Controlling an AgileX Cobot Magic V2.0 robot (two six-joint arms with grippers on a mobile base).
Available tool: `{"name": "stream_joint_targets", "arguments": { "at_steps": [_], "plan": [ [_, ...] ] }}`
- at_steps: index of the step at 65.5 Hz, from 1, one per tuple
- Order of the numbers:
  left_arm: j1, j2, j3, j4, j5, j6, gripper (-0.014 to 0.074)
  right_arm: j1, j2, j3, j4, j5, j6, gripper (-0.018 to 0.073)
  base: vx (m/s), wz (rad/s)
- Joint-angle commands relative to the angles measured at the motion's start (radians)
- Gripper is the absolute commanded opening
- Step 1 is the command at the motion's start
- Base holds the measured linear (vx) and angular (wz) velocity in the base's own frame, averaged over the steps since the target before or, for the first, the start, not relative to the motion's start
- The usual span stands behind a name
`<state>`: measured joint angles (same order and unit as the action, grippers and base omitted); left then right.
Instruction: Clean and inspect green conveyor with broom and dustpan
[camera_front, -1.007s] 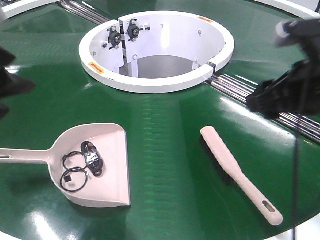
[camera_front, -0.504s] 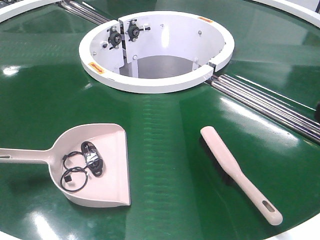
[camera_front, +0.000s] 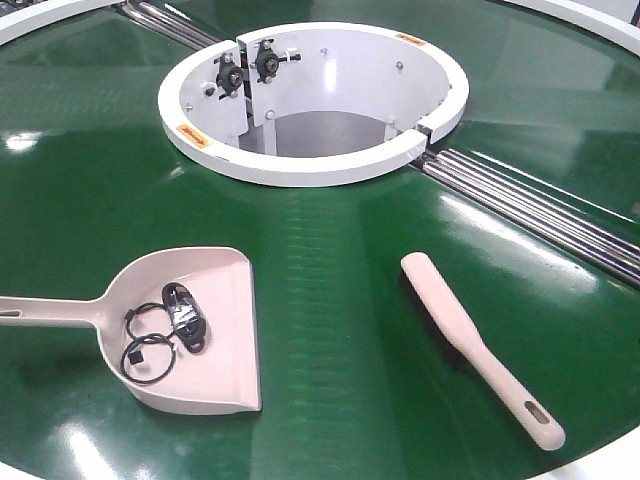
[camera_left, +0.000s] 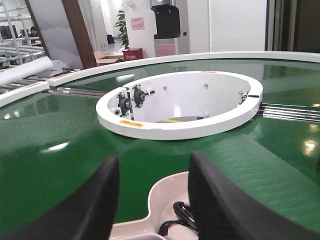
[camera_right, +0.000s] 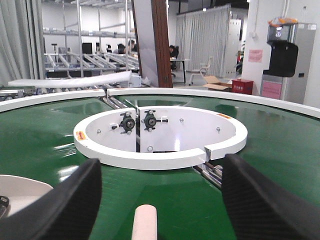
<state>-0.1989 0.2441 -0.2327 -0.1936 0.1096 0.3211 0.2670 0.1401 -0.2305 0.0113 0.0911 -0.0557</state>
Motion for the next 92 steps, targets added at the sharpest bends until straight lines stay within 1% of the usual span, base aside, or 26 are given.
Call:
{"name": "stream_joint_targets", "arguments": {
  "at_steps": [1,6,9,12,15,19,23,24,26,31,41,82,89,92],
  "plan": [
    [-0.005,0.004,0.001,-0.013,-0.116,-0.030,0.0300,-0.004,0.013,0.007,-0.003,-0.114,-0.002,0.0495,0.00,0.00],
    [-0.005,0.004,0.003,-0.012,-0.099,-0.030,0.0300,-0.004,0.013,0.021,-0.003,-0.117,-0.024,0.0480,0.00,0.00],
    [-0.005,0.004,0.003,-0.012,-0.091,-0.030,0.0298,-0.004,0.013,0.023,-0.003,-0.117,-0.029,0.0456,0.00,0.00],
    [-0.005,0.004,0.003,-0.012,-0.088,-0.029,0.0283,-0.004,0.013,0.023,-0.003,-0.117,-0.027,0.0412,0.00,0.00],
    [-0.005,0.004,0.003,-0.008,-0.081,-0.029,0.0239,-0.004,0.013,0.023,-0.003,-0.114,-0.024,0.0344,0.00,0.00],
    [-0.005,0.004,0.003,0.014,-0.068,-0.028,0.0141,-0.004,0.013,0.023,-0.003,-0.106,-0.024,0.0228,0.00,0.00],
    [-0.005,0.004,0.003,0.041,-0.065,-0.028,0.0009,-0.004,0.013,0.024,-0.003,-0.100,-0.024,0.0071,0.00,0.00],
    [-0.005,0.004,0.003,0.045,-0.065,-0.028,-0.0010,-0.004,0.013,0.025,-0.003,-0.100,-0.024,0.0043,0.00,0.00],
    [-0.005,0.004,0.003,0.050,-0.065,-0.028,-0.0009,-0.004,0.013,0.025,-0.003,-0.100,-0.024,-0.0017,0.00,0.00],
    [-0.005,0.004,0.003,0.048,-0.079,-0.028,-0.0008,-0.004,0.013,0.025,-0.003,-0.109,-0.022,-0.0011,0.00,0.00],
    [-0.005,0.004,0.003,0.047,-0.151,-0.028,-0.0008,-0.004,0.013,0.025,-0.003,-0.109,-0.021,-0.0008,0.00,0.00],
    [-0.005,0.004,0.003,0.047,-0.149,-0.029,-0.0007,-0.004,0.013,0.025,-0.003,-0.109,-0.021,-0.0008,0.00,0.00],
    [0.001,0.004,0.051,0.048,-0.155,-0.032,-0.0007,-0.004,0.013,0.025,-0.003,-0.109,-0.021,-0.0008,0.00,0.00],
    [0.013,-0.009,0.090,0.047,-0.156,-0.051,-0.0006,-0.004,0.013,0.025,-0.003,-0.109,-0.021,-0.0008,0.00,0.00]
  ]
}}
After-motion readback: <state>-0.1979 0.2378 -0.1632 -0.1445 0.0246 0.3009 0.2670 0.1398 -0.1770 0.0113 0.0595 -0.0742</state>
